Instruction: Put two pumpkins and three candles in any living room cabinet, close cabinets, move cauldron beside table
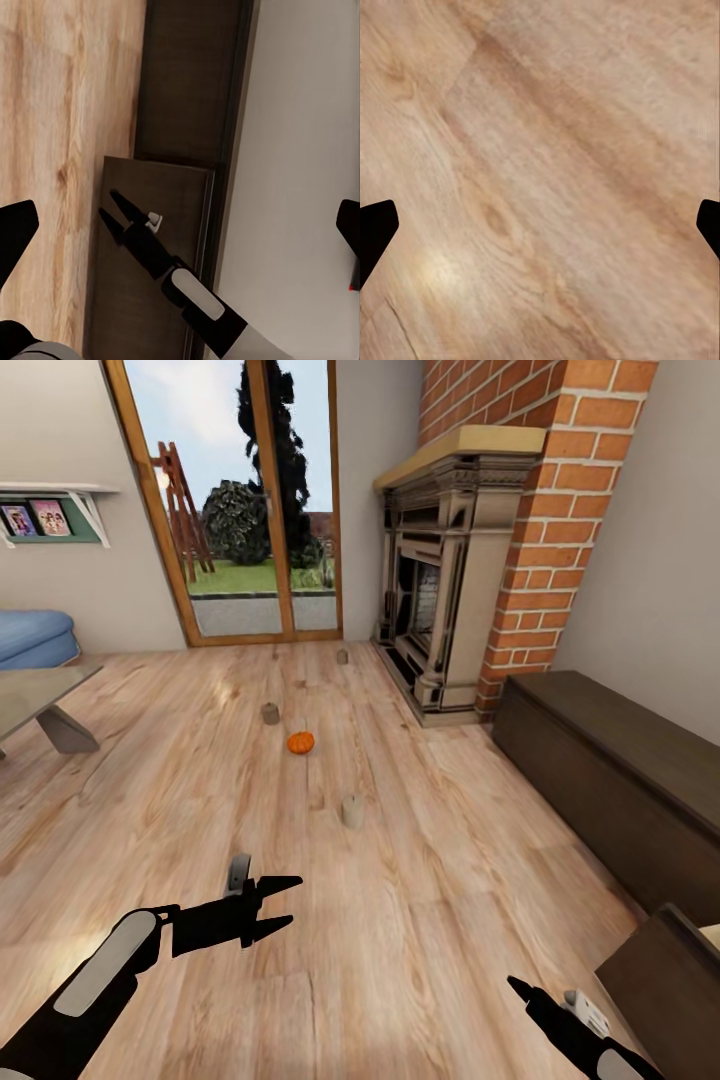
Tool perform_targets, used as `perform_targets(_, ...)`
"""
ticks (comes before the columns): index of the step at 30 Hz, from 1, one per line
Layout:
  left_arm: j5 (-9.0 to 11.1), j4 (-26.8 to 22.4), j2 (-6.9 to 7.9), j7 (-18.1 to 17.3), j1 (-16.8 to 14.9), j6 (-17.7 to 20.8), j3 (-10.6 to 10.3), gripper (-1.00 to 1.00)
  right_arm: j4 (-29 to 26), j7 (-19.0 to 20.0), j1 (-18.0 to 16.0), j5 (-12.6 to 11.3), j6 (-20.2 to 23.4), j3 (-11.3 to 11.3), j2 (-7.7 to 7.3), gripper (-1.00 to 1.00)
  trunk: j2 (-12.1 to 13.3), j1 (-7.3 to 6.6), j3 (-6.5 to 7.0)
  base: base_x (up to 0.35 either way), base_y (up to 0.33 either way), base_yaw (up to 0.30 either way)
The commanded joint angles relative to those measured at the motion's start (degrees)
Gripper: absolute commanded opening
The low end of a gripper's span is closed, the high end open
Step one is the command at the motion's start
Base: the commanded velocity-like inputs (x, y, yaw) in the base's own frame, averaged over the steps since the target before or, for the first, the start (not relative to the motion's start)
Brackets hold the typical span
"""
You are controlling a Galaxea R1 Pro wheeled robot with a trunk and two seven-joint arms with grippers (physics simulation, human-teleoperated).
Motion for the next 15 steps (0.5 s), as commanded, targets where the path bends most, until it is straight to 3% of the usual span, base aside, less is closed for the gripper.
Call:
perform_targets(1, -0.5, 0.0, 0.04, -0.6, 0.0, 0.0, -0.1, 1.0, 0.0, 0.0, 0.0, -0.6, 0.3, 0.2, -0.02, 1.0, 0.0, 0.01, -0.05, 0.248, 0.0, 0.0)
perform_targets(15, -0.4, 0.0, 0.04, -0.6, 0.0, 0.0, -0.2, 1.0, 0.0, -0.5, 0.0, -0.6, 0.4, 0.3, 0.03, 1.0, 0.0, 0.01, -0.05, 0.314, 0.044, 0.0)
